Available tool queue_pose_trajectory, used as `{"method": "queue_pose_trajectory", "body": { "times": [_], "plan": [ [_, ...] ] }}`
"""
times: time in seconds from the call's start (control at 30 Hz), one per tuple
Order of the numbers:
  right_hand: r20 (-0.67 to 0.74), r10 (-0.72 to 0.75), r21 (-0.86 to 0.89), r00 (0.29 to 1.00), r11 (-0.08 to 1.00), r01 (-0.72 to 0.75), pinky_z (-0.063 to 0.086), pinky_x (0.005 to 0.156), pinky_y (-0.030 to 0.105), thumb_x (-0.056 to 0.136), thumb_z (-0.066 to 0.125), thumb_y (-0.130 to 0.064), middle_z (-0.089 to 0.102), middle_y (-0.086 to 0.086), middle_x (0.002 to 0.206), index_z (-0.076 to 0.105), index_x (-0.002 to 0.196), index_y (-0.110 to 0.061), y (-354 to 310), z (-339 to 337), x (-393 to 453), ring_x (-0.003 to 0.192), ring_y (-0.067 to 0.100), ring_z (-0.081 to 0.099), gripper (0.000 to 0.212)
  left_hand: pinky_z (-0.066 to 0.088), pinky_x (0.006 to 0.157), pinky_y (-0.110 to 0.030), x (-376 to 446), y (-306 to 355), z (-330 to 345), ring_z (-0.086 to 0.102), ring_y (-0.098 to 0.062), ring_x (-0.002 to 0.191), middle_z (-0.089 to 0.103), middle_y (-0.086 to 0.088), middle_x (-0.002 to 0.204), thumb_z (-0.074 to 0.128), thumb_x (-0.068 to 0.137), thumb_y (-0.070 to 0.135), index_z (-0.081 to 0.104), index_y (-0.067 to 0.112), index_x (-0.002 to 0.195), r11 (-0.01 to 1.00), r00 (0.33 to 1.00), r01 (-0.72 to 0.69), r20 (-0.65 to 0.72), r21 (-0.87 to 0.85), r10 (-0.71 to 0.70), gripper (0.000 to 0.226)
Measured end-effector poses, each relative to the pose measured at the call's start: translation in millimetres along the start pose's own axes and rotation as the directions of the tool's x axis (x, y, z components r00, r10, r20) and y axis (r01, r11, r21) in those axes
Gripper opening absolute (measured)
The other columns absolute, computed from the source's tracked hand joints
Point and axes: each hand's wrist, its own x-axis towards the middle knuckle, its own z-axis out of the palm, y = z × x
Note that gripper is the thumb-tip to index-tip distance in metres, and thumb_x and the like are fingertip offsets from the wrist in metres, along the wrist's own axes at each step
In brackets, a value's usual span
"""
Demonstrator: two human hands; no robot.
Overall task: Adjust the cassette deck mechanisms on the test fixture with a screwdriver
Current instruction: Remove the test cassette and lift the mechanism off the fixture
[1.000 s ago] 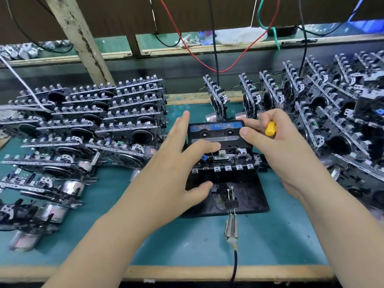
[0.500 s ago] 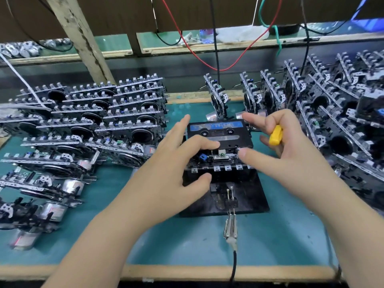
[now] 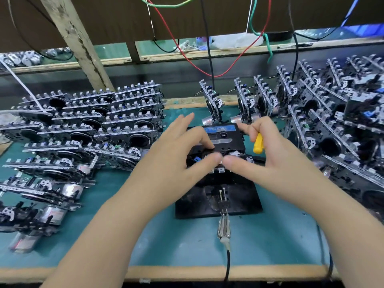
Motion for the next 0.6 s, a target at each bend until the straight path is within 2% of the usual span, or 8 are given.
{"method": "queue_pose_trajectory", "body": {
  "times": [0.1,0.17,0.23,0.27,0.33,0.43,0.5,0.6],
  "plan": [
    [-0.053,-0.007,0.209,0.999,0.978,0.018,0.040,0.098,0.016,0.077,0.072,-0.065,0.064,-0.020,0.126,0.035,0.089,-0.030,-7.3,0.1,2.4,0.115,-0.013,0.053,0.053,0.036,0.106,-0.032,18.2,8.5,-7.0,0.054,-0.015,0.123,0.064,0.008,0.124,0.070,0.082,0.051,0.057,0.031,0.099,0.998,0.999,-0.042,-0.009,0.052,0.042,0.030],
    [-0.013,-0.060,0.347,0.998,0.936,0.060,0.037,0.114,0.034,0.078,0.070,-0.055,0.060,-0.021,0.135,0.036,0.088,-0.032,-12.8,-3.7,6.4,0.128,-0.014,0.047,0.042,0.043,0.102,-0.040,25.4,9.7,-14.2,0.060,-0.014,0.109,0.066,0.012,0.113,0.079,0.077,0.047,0.054,0.033,0.107,0.999,1.000,-0.003,-0.023,0.043,0.004,0.041],
    [0.005,-0.096,0.364,0.995,0.927,0.087,0.037,0.114,0.047,0.077,0.065,-0.054,0.055,-0.021,0.143,0.037,0.088,-0.038,-16.8,-8.6,10.7,0.133,-0.010,0.044,0.034,0.046,0.103,-0.040,27.4,8.3,-20.3,0.062,-0.010,0.110,0.066,0.011,0.116,0.084,0.077,0.041,0.051,0.034,0.120,0.992,0.995,0.010,-0.098,-0.127,-0.023,0.054],
    [0.004,-0.104,0.359,0.995,0.929,0.096,0.038,0.113,0.049,0.076,0.066,-0.055,0.054,-0.022,0.144,0.036,0.088,-0.038,-18.4,-10.5,12.9,0.134,-0.010,0.044,0.036,0.047,0.106,-0.041,26.3,7.9,-22.1,0.063,-0.010,0.114,0.067,0.007,0.120,0.084,0.080,0.036,0.047,0.032,0.129,0.949,0.988,-0.010,-0.152,-0.316,-0.040,0.062],
    [0.026,-0.126,0.387,0.992,0.916,0.106,0.037,0.114,0.048,0.070,0.076,-0.060,0.056,-0.020,0.143,0.036,0.090,-0.037,-21.8,-11.7,17.1,0.134,-0.006,0.046,0.050,0.048,0.107,-0.048,23.0,8.9,-21.5,0.066,-0.020,0.118,0.069,-0.006,0.123,0.076,0.083,0.020,0.038,0.026,0.143,0.699,0.971,-0.095,-0.219,-0.709,-0.091,0.071],
    [0.078,-0.173,0.380,0.982,0.916,0.131,0.044,0.109,0.040,0.062,0.084,-0.060,0.065,-0.017,0.132,0.036,0.090,-0.034,-27.6,-7.8,23.2,0.128,-0.001,0.056,0.061,0.050,0.105,-0.050,21.4,11.1,-13.3,0.064,-0.032,0.120,0.065,-0.013,0.127,0.069,0.084,0.007,0.036,0.027,0.147,0.464,0.978,-0.128,-0.189,-0.876,-0.087,0.074],
    [0.070,-0.175,0.328,0.982,0.934,0.143,0.052,0.100,0.038,0.063,0.082,-0.053,0.069,-0.023,0.123,0.035,0.089,-0.031,-28.2,-9.6,27.2,0.119,0.003,0.064,0.058,0.049,0.105,-0.045,19.1,7.9,-12.0,0.062,-0.028,0.123,0.064,-0.010,0.128,0.070,0.085,0.011,0.047,0.027,0.138,0.535,0.980,-0.121,-0.186,-0.836,-0.068,0.060],
    [0.094,-0.144,0.166,0.985,0.978,0.127,0.054,0.089,0.026,0.063,0.084,-0.049,0.069,-0.027,0.116,0.034,0.086,-0.030,-25.5,-18.9,33.2,0.105,0.007,0.069,0.058,0.045,0.100,-0.022,16.9,-5.6,-15.2,0.060,-0.003,0.117,0.066,0.011,0.125,0.065,0.089,0.022,0.066,0.023,0.113,0.789,0.979,-0.065,-0.191,-0.611,-0.067,0.024]
  ]
}}
